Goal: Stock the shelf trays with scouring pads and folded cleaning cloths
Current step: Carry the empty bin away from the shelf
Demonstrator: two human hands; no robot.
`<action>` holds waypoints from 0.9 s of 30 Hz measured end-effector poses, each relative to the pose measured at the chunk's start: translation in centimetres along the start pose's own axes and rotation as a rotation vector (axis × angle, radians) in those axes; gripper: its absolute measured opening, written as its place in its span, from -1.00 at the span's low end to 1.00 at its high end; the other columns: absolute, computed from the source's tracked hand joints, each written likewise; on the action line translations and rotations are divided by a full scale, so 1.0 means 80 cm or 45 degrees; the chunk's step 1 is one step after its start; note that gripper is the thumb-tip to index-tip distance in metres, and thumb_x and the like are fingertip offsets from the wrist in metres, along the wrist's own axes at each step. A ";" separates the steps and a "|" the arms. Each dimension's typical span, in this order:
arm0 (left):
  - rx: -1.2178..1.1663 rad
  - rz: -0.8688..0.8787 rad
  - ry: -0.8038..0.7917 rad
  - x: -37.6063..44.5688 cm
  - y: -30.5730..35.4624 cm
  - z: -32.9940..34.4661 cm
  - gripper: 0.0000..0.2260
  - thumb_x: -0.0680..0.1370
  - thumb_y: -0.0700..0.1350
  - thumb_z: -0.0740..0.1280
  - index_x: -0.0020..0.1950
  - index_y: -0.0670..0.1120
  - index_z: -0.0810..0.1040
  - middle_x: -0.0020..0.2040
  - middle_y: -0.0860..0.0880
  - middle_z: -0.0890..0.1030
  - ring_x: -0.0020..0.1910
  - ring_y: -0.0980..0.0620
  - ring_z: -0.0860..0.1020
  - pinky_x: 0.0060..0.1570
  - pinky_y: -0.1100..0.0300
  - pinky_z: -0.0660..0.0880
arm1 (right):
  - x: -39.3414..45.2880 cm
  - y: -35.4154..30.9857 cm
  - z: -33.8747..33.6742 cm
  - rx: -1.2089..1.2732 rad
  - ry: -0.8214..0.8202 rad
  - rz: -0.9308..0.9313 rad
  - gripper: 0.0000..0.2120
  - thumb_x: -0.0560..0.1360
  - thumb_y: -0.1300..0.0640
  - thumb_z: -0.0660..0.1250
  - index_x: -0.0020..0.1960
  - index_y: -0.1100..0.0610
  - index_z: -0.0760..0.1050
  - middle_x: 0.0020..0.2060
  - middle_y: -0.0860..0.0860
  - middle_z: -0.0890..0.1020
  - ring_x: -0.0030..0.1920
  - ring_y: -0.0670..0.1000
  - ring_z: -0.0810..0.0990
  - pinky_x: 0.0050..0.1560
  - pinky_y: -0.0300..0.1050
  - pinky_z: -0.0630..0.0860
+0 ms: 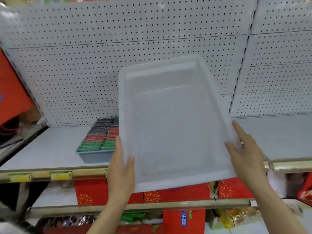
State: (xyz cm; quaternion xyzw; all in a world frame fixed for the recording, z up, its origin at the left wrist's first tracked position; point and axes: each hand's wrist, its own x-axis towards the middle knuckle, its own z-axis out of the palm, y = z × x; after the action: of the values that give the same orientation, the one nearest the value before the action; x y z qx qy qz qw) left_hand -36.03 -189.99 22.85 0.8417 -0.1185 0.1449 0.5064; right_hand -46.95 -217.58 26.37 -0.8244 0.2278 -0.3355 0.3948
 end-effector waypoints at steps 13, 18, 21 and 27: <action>0.301 -0.382 0.748 -0.117 -0.139 -0.236 -0.37 0.56 -0.32 0.32 0.56 0.05 0.22 0.40 0.20 0.32 0.42 0.04 0.37 0.37 0.16 0.27 | -0.124 -0.114 0.239 0.302 -0.530 -0.309 -0.40 0.55 0.24 0.29 0.50 -0.10 0.21 0.35 -0.06 0.41 0.36 0.03 0.37 0.38 0.02 0.32; 0.320 -0.485 0.989 -0.151 -0.183 -0.310 -0.37 0.53 -0.37 0.32 0.54 0.01 0.26 0.39 0.15 0.38 0.37 0.05 0.42 0.36 0.19 0.31 | -0.172 -0.167 0.331 0.412 -0.741 -0.389 -0.41 0.57 0.23 0.26 0.51 -0.13 0.19 0.17 -0.12 0.38 0.16 -0.12 0.35 0.24 -0.10 0.32; 0.447 -0.600 1.112 -0.168 -0.209 -0.360 -0.37 0.51 -0.36 0.35 0.53 -0.02 0.28 0.36 -0.06 0.50 0.29 -0.06 0.50 0.25 0.33 0.29 | -0.208 -0.205 0.389 0.470 -0.873 -0.436 -0.41 0.57 0.24 0.26 0.52 -0.07 0.19 0.17 -0.09 0.41 0.16 -0.11 0.36 0.25 -0.13 0.31; 0.493 -0.753 1.281 -0.191 -0.259 -0.446 -0.38 0.54 -0.33 0.34 0.54 0.04 0.28 0.40 0.02 0.44 0.35 0.05 0.43 0.37 0.22 0.26 | -0.270 -0.279 0.496 0.592 -1.101 -0.503 -0.40 0.56 0.27 0.26 0.51 -0.09 0.19 0.29 -0.07 0.41 0.25 -0.14 0.37 0.34 -0.21 0.28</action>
State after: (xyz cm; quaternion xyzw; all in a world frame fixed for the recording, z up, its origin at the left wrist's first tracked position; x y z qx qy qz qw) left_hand -47.46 -148.03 16.22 0.7440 0.4022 0.3967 0.3569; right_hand -29.86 -170.92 17.87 -0.8054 -0.1959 -0.0744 0.5545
